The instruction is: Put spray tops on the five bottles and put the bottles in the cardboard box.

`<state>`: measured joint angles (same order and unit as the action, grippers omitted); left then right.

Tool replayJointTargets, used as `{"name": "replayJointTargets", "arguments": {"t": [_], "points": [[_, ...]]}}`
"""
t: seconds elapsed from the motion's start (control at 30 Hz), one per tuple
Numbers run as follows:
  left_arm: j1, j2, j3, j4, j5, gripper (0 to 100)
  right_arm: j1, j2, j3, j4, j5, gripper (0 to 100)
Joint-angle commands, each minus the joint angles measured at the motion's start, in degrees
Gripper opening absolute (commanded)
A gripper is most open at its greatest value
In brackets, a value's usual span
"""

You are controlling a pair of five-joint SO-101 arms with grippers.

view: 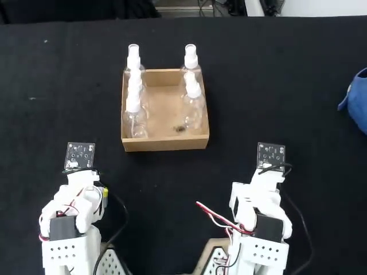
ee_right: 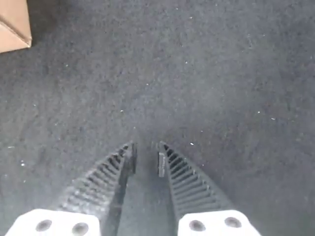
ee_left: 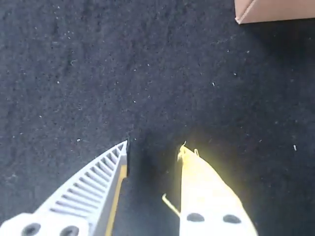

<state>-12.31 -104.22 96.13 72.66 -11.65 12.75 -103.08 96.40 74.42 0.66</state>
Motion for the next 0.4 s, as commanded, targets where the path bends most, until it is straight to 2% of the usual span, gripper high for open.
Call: {"name": "replayJointTargets", "arguments": {"t": [0.0, 0.37], "points": [[-0.3, -0.5, 1.3, 0.4, 0.3, 3, 1.0, -5.5, 0.0, 0.4, 0.4, 5.7], [-0.3, -0.5, 1.3, 0.4, 0.3, 3, 1.0, -5.5, 0.0, 0.4, 0.4, 5.7]]}}
